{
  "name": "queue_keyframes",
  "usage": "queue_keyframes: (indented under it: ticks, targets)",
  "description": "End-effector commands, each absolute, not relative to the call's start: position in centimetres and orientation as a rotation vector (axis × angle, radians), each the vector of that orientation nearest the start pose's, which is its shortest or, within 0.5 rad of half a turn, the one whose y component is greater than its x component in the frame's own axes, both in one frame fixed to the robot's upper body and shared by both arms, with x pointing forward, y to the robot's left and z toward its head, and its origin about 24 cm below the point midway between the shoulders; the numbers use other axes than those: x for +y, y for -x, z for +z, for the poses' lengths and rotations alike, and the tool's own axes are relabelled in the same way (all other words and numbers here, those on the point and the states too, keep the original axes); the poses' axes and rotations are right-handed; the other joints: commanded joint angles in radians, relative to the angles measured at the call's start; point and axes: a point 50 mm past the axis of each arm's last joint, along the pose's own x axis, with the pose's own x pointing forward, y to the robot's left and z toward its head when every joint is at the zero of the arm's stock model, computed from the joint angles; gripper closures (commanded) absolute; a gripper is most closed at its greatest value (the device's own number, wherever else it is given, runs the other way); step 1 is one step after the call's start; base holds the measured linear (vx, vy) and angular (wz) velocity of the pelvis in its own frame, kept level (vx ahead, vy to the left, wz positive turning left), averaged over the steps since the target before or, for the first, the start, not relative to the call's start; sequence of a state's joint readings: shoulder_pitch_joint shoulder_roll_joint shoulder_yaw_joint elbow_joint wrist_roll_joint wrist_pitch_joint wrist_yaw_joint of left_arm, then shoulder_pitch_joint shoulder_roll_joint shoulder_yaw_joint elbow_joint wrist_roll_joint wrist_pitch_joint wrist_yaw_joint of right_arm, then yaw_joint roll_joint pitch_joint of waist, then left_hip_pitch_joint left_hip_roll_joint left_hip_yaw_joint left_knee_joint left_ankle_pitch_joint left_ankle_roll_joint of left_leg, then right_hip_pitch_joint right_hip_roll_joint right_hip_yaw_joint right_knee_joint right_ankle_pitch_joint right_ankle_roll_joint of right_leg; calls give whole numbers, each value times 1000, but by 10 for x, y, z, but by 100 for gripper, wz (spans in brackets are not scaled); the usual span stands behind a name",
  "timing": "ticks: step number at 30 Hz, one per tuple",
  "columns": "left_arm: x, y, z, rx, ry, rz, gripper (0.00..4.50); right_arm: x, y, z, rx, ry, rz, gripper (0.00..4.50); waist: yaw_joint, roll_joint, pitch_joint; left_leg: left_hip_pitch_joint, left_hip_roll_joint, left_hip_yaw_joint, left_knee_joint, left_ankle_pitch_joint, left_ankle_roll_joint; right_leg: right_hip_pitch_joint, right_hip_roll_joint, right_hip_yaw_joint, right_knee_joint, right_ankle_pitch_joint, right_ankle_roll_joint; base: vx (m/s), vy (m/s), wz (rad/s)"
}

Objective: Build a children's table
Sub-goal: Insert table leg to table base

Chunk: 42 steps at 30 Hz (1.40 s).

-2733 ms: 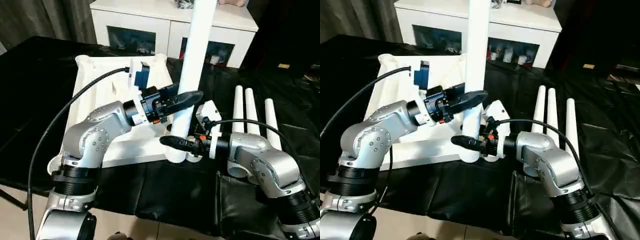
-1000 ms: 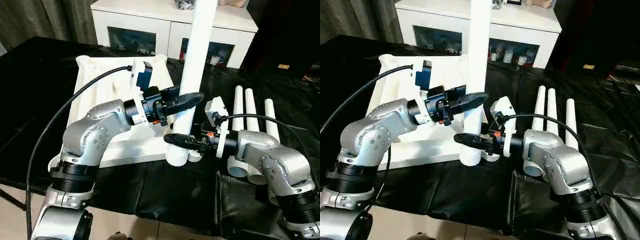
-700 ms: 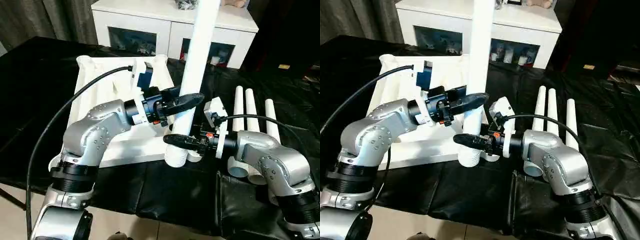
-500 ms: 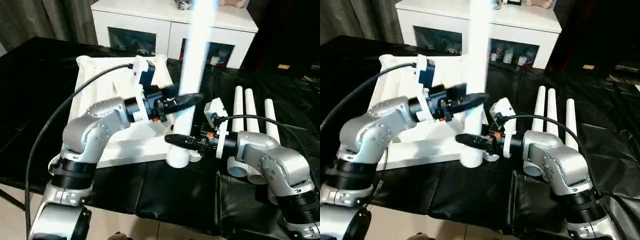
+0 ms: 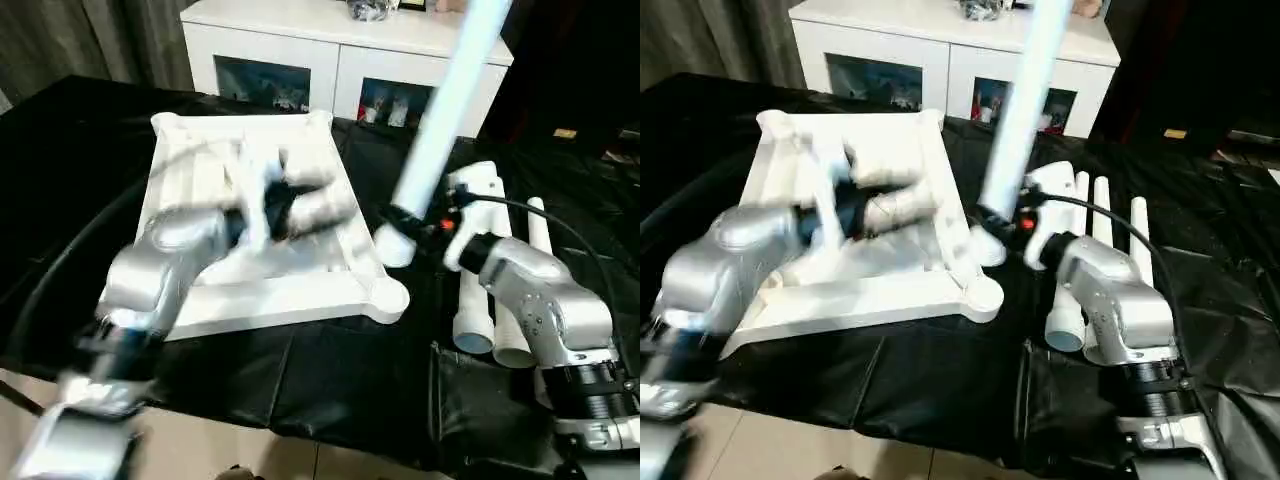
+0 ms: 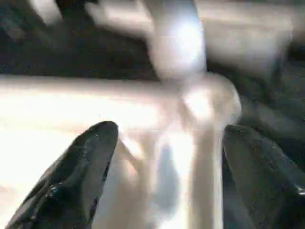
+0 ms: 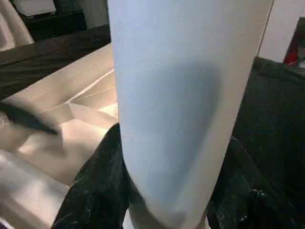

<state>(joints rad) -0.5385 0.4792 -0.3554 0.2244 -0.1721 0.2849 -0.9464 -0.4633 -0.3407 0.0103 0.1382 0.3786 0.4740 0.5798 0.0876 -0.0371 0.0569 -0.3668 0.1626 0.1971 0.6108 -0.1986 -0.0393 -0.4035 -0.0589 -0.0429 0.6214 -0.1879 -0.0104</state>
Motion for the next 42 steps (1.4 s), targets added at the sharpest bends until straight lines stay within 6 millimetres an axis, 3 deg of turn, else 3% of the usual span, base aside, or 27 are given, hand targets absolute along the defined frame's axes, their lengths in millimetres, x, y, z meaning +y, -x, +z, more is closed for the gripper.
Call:
queue_keyframes:
  ticks: [1,3,4,9,20,22,24,26,30,32,34,37,42]
  targets:
    - [114,-307,91,275,-431,-1237,60,-157,-323,112,147,-38,690,265,-2,19,-73,21,67,-31,-74,-111,-27,51,-84,50,-53,-29,-222,0,0,0]
    - [110,-304,85,288,-385,-1259,60,-157,-323,112,142,-38,691,265,1,22,-70,22,67,-29,-74,-137,-30,50,-86,52,-56,-36,-242,0,0,0]
    - [109,-304,84,291,-373,-1262,89,-157,-323,112,141,-39,691,265,0,19,-68,21,67,-29,-75,-148,-31,51,-86,52,-58,-49,-244,0,0,0]
    - [103,-306,67,318,-413,-1254,123,-152,-320,107,150,-27,711,265,-3,19,-67,20,65,-32,-76,-186,-35,51,-86,53,-68,-137,-218,0,0,0]
    - [115,-313,57,394,-516,-1210,200,-148,-316,101,165,-18,734,265,-4,21,-68,20,68,-33,-76,-170,-21,51,-86,52,-63,-92,-238,0,0,0]
    - [116,-313,56,412,-511,-1206,226,-147,-314,99,168,-15,738,265,-3,21,-67,19,67,-33,-76,-174,-23,51,-88,52,-64,-106,-236,0,0,0]
    - [116,-314,55,415,-509,-1200,224,-146,-314,99,169,-14,739,265,-3,22,-67,20,69,-33,-77,-180,-26,51,-89,52,-65,-112,-238,0,0,0]
    - [117,-314,55,421,-503,-1201,264,-146,-313,98,173,-16,744,265,-3,21,-67,20,68,-33,-77,-183,-27,51,-89,53,-65,-115,-238,0,0,0]
    - [117,-312,54,429,-493,-1224,270,-145,-312,96,184,-16,757,265,-2,22,-66,19,69,-34,-77,-182,-25,51,-90,53,-66,-118,-236,0,0,0]
    - [117,-310,53,442,-474,-1246,315,-146,-311,96,188,-19,759,265,-2,22,-68,19,69,-33,-77,-175,-22,51,-90,53,-64,-101,-239,0,0,0]
    - [116,-308,52,452,-462,-1263,309,-147,-311,95,192,-23,759,265,-2,22,-68,19,69,-33,-76,-170,-18,51,-90,53,-63,-90,-244,0,0,0]
    - [116,-307,51,457,-458,-1270,352,-147,-311,94,195,-23,759,265,-3,23,-66,19,69,-33,-77,-181,-18,50,-90,53,-66,-111,-245,0,0,0]
    - [115,-306,47,481,-457,-1276,364,-147,-311,92,202,-26,762,265,-3,23,-65,20,69,-34,-79,-198,-25,49,-91,54,-70,-145,-236,0,0,0]
